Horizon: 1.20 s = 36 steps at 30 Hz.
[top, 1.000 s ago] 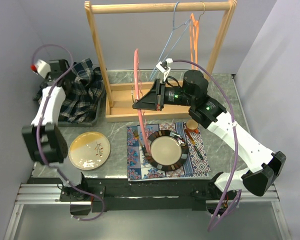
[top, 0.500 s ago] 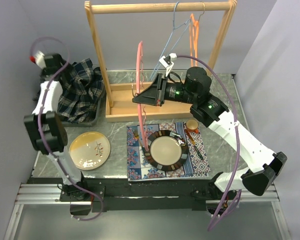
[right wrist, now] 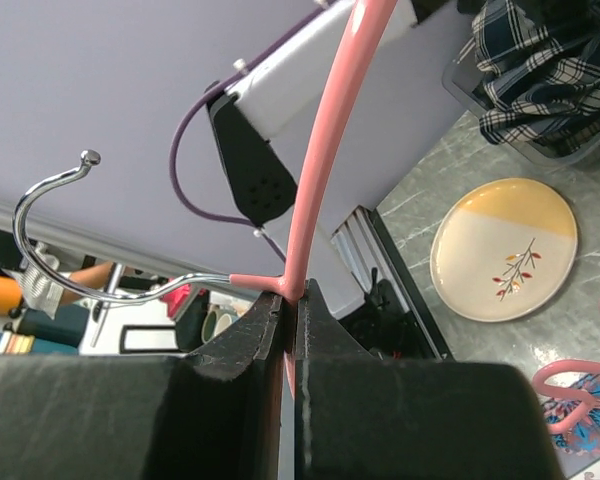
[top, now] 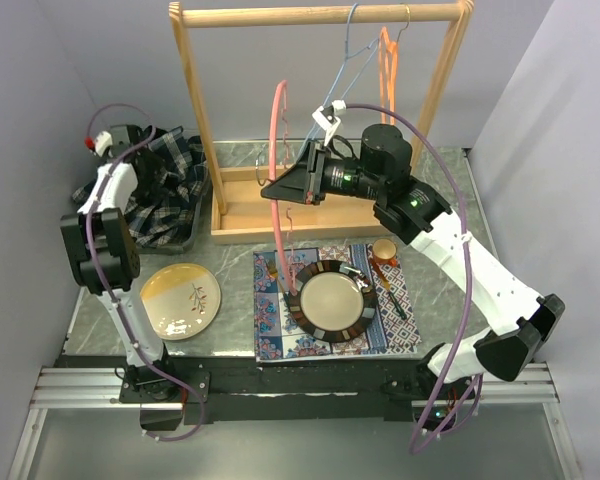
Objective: Remove the skirt from the hanger
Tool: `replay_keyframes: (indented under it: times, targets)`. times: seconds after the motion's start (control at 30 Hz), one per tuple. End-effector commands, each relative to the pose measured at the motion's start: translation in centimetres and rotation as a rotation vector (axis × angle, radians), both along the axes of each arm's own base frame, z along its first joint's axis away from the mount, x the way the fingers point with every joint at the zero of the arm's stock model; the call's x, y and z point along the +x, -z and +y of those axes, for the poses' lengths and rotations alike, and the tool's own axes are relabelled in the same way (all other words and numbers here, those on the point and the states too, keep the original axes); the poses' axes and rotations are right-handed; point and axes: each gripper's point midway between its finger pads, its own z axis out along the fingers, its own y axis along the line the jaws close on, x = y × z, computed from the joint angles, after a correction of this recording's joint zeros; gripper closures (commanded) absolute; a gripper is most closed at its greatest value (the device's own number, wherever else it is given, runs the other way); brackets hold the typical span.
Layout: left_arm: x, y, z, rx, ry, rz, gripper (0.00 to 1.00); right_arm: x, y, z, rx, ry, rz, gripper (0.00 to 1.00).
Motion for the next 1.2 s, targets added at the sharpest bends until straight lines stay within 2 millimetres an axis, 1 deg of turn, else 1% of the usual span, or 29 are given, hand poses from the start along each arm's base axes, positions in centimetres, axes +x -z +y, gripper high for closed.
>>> replay_keyframes:
  times: [0.0,0.03,0.07,0.1,0.13,0.17,0.2,0.23,0.27,0.3,0.33,0.37,0.4,0.43,0.47,0.5,0.53,0.57,0.6,0.63,0.7,0.73,0.77,0.8,0.83,0.93,1.03,1.07,1.17]
  targets:
    - [-3.0,-11.3,0.9,0.096,-0.017,-0.095,0.08,-0.6,-5.3,-0.4,0.127,-0.006,-0.088,1.0]
    - [-3.3,-12.3,0.2,0.078,0.02,-0.111,0.07,-0.7,-6.0,-0.3,0.141,-0.013,-0.097,1.0]
    - [-4.4,-13.5,-0.1,0.084,0.042,-0.103,0.06,-0.2,-5.9,0.0,0.144,-0.013,-0.076,1.0]
    - [-4.8,-14.8,-0.5,0.082,0.058,-0.115,0.06,0.1,-6.0,0.2,0.147,-0.017,-0.065,1.0]
    - [-5.5,-15.4,-1.1,0.067,0.092,-0.113,0.06,0.1,-6.9,0.2,0.162,-0.024,-0.07,1.0]
    - [-6.7,-17.0,-1.8,0.091,0.146,-0.122,0.06,0.6,-6.9,0.6,0.167,-0.031,-0.049,1.0]
    - [-7.6,-17.1,-2.5,0.089,0.19,-0.12,0.06,0.9,-7.0,0.8,0.168,-0.03,-0.044,1.0]
    - [-8.3,-17.6,-3.5,0.077,0.237,-0.137,0.07,0.9,-8.2,0.7,0.183,-0.025,-0.055,1.0]
    - [-9.7,-20.5,-4.5,0.092,0.285,-0.221,0.07,1.6,-8.0,1.2,0.179,-0.023,-0.036,1.0]
    - [-10.6,-19.8,-5.4,0.078,0.332,-0.226,0.07,1.8,-8.5,1.2,0.189,-0.025,-0.044,1.0]
    - [-11.3,-20.7,-6.8,0.066,0.403,-0.28,0.08,2.0,-9.4,1.2,0.207,-0.022,-0.055,1.0]
    - [-13.6,-21.7,-10.4,0.016,0.552,-0.368,0.09,2.7,-9.2,1.6,0.211,-0.014,-0.024,1.0]
    - [-14.1,-23.9,-11.9,0.032,0.627,-0.485,0.09,3.2,-10.0,1.4,0.232,-0.002,-0.033,1.0]
    - [-16.8,-27.0,-14.7,0.054,0.731,-0.61,0.09,3.7,-10.2,1.4,0.245,0.011,-0.009,1.0]
    - [-17.9,-26.2,-16.5,0.03,0.801,-0.633,0.07,5.2,-10.0,1.6,0.253,0.059,0.012,1.0]
    - [-18.8,-27.9,-17.7,0.058,0.84,-0.718,0.07,5.8,-10.3,1.5,0.267,0.083,0.022,1.0]
    - [-20.9,-29.4,-19.9,0.074,0.915,-0.786,0.07,6.7,-10.4,1.2,0.284,0.106,0.057,1.0]
    - [-21.6,-29.0,-21.6,0.067,0.976,-0.799,0.06,7.8,-10.0,1.4,0.294,0.131,0.081,1.0]
    - [-22.4,-29.3,-22.7,0.073,1.019,-0.816,0.07,8.4,-10.3,1.3,0.312,0.142,0.086,1.0]
    - [-23.6,-29.4,-24.5,0.077,1.089,-0.827,0.07,9.0,-10.2,1.2,0.325,0.159,0.118,1.0]
    - [-24.3,-28.8,-25.6,0.08,1.114,-0.825,0.09,10.2,-9.8,1.0,0.34,0.208,0.144,1.0]
    - [-25.6,-29.5,-26.5,0.082,1.147,-0.867,0.09,10.5,-9.7,0.9,0.344,0.226,0.149,1.0]
    - [-25.9,-28.8,-26.9,0.074,1.162,-0.865,0.09,10.7,-9.8,0.6,0.349,0.247,0.148,1.0]
    - [-26.6,-28.9,-27.4,0.063,1.183,-0.884,0.08,11.4,-9.5,0.5,0.352,0.284,0.154,1.0]
    - [-27.6,-29.8,-27.8,0.056,1.199,-0.929,0.08,11.6,-9.6,0.3,0.356,0.296,0.152,1.0]
    - [-29.4,-30.4,-28.8,0.038,1.254,-0.978,0.08,12.1,-9.4,0.2,0.356,0.33,0.161,1.0]
    - [-29.4,-29.5,-29.4,0.05,1.27,-0.965,0.08,12.3,-9.1,-0.1,0.371,0.352,0.189,1.0]
    - [-29.5,-29.3,-29.5,0.051,1.274,-0.963,0.08,12.2,-9.6,-0.3,0.393,0.35,0.178,1.0]
    - [-29.1,-29.0,-30.1,0.053,1.276,-0.963,0.1,12.4,-9.1,-0.5,0.387,0.37,0.192,1.0]
